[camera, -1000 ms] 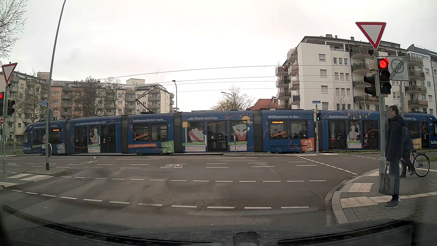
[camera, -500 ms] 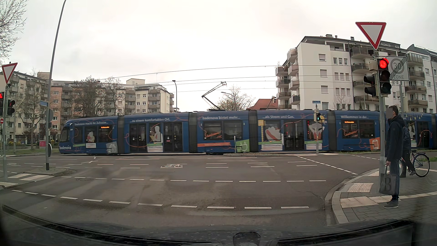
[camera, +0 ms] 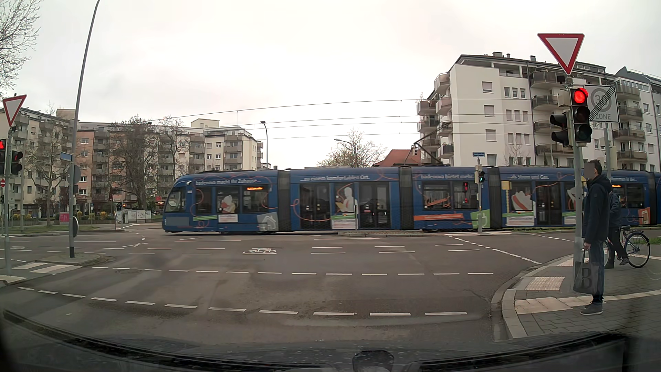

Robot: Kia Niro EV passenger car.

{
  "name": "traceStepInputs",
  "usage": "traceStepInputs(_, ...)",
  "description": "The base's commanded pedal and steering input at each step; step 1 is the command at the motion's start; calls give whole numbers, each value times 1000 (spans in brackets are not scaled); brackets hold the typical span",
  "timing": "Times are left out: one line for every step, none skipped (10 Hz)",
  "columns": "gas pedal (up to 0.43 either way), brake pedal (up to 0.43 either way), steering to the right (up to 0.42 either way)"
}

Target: Follow the waypoints while adhering to traffic rules and regulations

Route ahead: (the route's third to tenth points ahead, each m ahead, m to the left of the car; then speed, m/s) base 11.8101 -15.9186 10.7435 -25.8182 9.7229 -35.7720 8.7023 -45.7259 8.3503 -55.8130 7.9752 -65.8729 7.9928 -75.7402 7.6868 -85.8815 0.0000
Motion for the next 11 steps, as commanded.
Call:
traceStepInputs(0, 256, -92)
traceStepInputs(0, 256, -92)
traceStepInputs(0, 262, -92)
traceStepInputs(0, 256, -92)
traceStepInputs(0, 256, -92)
traceStepInputs(0, 256, -92)
traceStepInputs(0, 256, -92)
traceStepInputs(0, 256, -92)
traceStepInputs(0, 262, -92)
traceStepInputs(0, 256, -92)
traceStepInputs(0, 262, -92)
